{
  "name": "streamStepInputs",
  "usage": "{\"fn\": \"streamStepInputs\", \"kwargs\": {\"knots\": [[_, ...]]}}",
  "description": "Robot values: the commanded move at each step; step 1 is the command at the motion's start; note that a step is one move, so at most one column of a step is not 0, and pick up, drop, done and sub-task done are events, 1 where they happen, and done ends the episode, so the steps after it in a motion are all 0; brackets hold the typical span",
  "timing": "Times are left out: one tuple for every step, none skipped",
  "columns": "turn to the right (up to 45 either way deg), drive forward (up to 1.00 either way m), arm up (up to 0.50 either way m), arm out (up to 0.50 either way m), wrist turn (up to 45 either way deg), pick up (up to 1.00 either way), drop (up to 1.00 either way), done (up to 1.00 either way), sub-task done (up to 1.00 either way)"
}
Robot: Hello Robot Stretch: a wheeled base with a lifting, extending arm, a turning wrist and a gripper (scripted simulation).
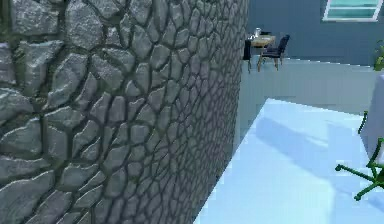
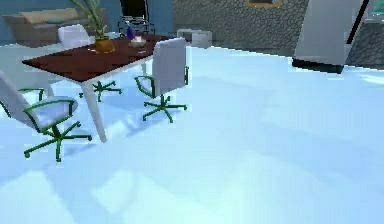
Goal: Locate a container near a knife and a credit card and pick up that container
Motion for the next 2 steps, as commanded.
{"fn": "streamStepInputs", "kwargs": {"knots": [[45.0,0.00,0.00,0.00,0.0,0.00,0.00,0.00,0.00],[39.0,0.00,0.00,0.00,0.0,0.00,0.00,0.00,0.00]]}}
